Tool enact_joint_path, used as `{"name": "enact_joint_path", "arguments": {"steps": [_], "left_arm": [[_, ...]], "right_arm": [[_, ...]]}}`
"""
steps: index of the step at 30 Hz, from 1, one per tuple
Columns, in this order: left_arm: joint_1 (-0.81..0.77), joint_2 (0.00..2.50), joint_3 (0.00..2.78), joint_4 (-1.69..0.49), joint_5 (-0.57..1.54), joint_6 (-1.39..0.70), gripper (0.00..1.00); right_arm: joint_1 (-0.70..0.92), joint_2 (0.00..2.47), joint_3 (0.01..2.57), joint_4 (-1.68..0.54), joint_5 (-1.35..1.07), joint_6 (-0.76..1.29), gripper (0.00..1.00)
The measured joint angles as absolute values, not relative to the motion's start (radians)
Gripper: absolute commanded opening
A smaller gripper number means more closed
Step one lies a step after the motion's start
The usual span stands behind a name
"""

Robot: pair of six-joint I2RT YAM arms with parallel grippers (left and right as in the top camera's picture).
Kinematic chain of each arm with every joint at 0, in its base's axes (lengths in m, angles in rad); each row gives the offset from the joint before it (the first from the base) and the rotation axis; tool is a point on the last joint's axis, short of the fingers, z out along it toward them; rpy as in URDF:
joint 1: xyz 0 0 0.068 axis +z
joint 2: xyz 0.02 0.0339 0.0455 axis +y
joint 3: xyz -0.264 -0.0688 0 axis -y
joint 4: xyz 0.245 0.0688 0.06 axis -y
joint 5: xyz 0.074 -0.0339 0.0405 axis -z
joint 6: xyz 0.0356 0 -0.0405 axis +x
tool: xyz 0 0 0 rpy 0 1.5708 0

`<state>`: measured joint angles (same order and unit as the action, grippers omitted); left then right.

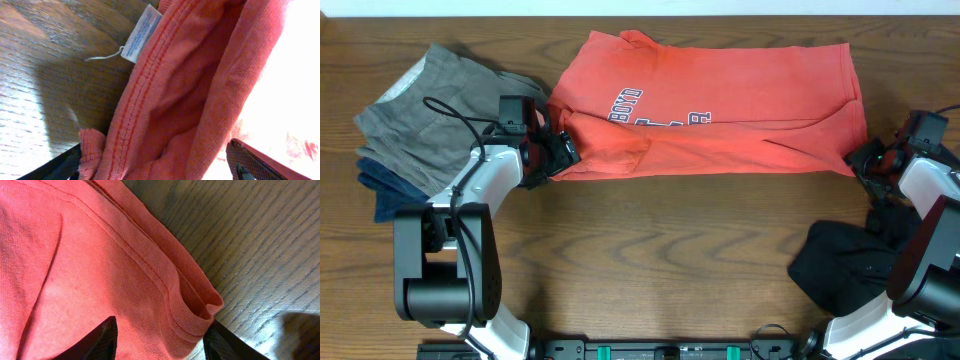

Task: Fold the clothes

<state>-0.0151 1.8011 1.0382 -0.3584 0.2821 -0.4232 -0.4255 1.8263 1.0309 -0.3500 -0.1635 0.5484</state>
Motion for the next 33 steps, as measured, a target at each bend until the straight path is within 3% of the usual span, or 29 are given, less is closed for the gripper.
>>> {"name": "enact_joint_path", "arguments": {"steps": [3, 6, 8, 14, 17, 33], "left_arm": [[-0.015, 1.801, 1.038, -0.358, 0.282, -0.423, 0.85], [-0.015, 1.801, 1.038, -0.359, 0.282, -0.425, 0.77], [-0.015, 1.801, 1.038, -0.361, 0.282, -0.432, 0.62], [-0.015, 1.801, 1.038, -0.416, 0.268, -0.435, 0.1], [-0.015, 1.801, 1.038, -0.457, 0.245, -0.442, 0.06], [-0.015, 1.801, 1.039, -0.861, 0.191, -0.416, 0.06]], "right_arm": [[-0.426, 1.826, 1.031, -0.353, -0.163, 0.55, 0.4], [-0.419, 1.826, 1.031, -0.359, -0.155, 0.553, 0.18], [-0.411, 1.826, 1.031, -0.372, -0.148, 0.551, 0.03], [-0.403, 1.826, 1.031, -0.44, -0.074, 0.559, 0.01], [-0.4, 1.826, 1.031, -0.479, -0.034, 0.559, 0.01], [-0.511, 1.816, 1.042, -0.76, 0.064, 0.559, 0.01]]}}
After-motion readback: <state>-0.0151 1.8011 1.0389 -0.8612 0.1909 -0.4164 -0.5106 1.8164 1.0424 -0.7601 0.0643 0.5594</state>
